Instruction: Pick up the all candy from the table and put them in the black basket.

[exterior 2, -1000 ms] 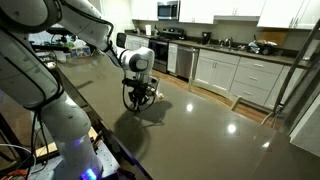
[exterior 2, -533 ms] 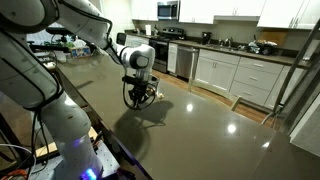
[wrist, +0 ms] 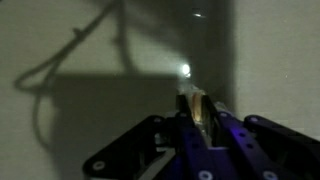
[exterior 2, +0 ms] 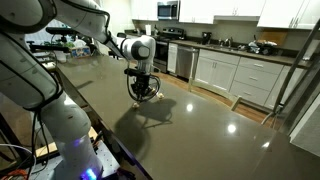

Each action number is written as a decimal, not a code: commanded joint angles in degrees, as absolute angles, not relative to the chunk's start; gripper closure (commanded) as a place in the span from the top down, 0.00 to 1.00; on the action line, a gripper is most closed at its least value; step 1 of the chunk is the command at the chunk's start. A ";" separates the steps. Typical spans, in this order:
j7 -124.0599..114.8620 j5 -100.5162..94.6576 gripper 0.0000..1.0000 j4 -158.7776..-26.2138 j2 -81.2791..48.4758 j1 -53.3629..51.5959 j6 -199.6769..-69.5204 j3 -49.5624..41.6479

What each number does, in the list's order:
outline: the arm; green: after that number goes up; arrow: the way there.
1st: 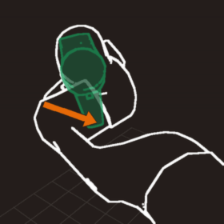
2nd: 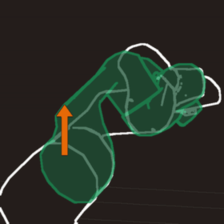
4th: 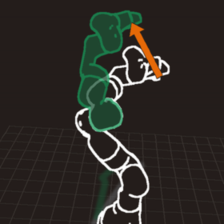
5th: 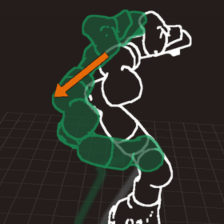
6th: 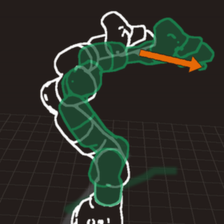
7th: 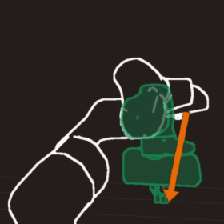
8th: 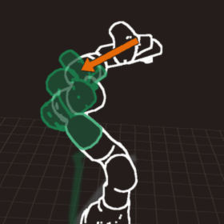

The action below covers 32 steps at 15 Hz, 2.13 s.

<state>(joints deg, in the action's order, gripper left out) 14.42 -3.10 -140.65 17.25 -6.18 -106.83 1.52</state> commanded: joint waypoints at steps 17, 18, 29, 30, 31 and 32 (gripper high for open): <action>16.58 -2.22 0.08 -134.94 20.22 -9.51 -117.99 4.90; 16.70 -1.84 0.08 -135.24 20.31 -9.75 -119.72 4.81; 19.53 4.66 0.08 -138.43 18.41 -12.69 -133.49 4.36; 19.61 4.83 0.08 -138.39 18.31 -12.81 -133.76 4.41; 19.65 4.83 0.08 -138.35 18.31 -12.91 -134.00 4.45; 19.67 4.69 0.08 -138.21 18.37 -12.91 -133.98 4.48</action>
